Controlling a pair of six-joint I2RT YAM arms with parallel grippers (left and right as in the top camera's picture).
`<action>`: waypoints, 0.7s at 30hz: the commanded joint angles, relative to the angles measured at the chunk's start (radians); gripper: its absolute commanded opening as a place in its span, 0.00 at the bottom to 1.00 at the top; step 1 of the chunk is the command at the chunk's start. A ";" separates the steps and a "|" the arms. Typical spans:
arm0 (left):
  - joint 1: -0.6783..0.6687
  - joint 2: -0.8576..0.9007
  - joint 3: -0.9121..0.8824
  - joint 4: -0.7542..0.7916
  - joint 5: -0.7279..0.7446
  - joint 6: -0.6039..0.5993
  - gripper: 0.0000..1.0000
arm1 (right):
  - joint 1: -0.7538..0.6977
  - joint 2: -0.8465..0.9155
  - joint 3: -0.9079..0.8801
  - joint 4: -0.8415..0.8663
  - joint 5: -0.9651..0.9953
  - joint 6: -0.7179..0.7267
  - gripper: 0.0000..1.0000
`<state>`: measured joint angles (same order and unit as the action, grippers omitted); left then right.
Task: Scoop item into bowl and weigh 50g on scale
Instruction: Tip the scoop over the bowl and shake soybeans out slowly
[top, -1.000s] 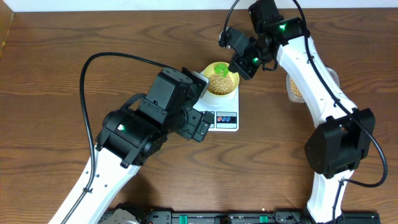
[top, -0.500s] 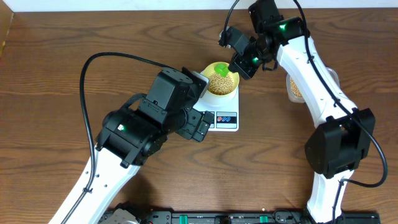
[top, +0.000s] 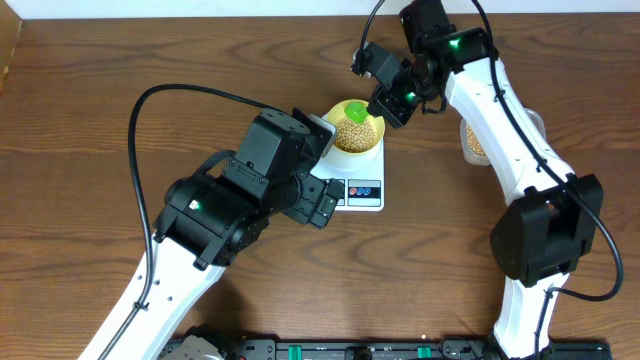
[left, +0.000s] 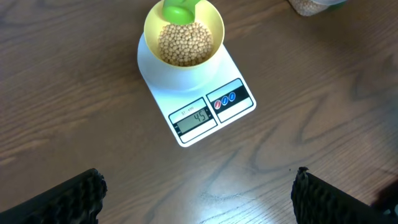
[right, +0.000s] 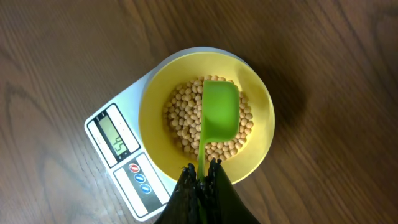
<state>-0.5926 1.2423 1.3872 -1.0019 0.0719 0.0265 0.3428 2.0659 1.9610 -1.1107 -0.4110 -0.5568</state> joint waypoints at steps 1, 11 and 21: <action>0.002 0.000 0.022 -0.007 -0.012 0.006 0.98 | 0.004 -0.011 0.022 -0.004 -0.006 0.002 0.01; 0.002 0.000 0.022 -0.007 -0.012 0.006 0.98 | 0.004 -0.011 0.022 -0.004 -0.006 0.001 0.01; 0.002 0.000 0.022 -0.007 -0.012 0.006 0.98 | 0.006 -0.012 0.022 -0.005 0.047 -0.030 0.01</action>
<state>-0.5926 1.2423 1.3872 -1.0061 0.0723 0.0265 0.3428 2.0659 1.9610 -1.1110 -0.3866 -0.5659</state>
